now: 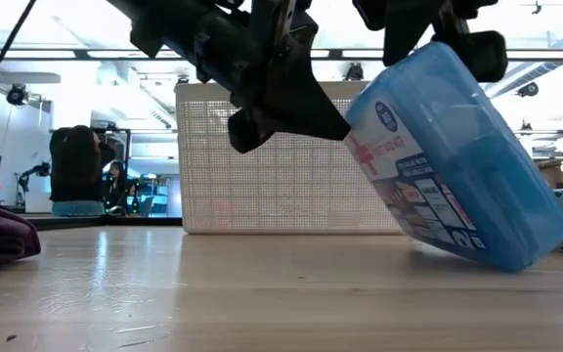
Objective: Pick & place medical supplies in basket/bin
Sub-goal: Put the blue first aid kit box into the white bin
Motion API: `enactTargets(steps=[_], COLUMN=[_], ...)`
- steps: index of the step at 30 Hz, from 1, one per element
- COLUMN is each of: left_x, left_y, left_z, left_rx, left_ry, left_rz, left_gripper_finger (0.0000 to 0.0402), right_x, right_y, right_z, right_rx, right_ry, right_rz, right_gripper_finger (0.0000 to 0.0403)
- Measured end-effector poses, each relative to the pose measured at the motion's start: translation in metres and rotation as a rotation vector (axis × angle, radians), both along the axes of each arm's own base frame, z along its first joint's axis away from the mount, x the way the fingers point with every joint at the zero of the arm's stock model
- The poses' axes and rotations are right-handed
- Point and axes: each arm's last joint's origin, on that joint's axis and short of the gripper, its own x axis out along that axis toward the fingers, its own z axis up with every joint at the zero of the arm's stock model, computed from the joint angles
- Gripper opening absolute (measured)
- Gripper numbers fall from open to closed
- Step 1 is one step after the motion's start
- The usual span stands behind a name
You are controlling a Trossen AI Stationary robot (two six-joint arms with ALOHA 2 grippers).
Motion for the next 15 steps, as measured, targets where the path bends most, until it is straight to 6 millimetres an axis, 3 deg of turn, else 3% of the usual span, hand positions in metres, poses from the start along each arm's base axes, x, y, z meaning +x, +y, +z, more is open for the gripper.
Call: enactTargets(steps=[15], left_x=[0.0088], left_y=[-0.0014], left_z=[-0.0044], left_rx=[-0.029], left_ry=[-0.069], left_rz=[-0.069], left_gripper_finger=[0.0008], right_x=[-0.0072], right_y=[0.0097], right_z=[0.0004], right_rx=[-0.003], right_ry=[0.017], right_rz=[0.002], right_gripper_finger=[0.0288])
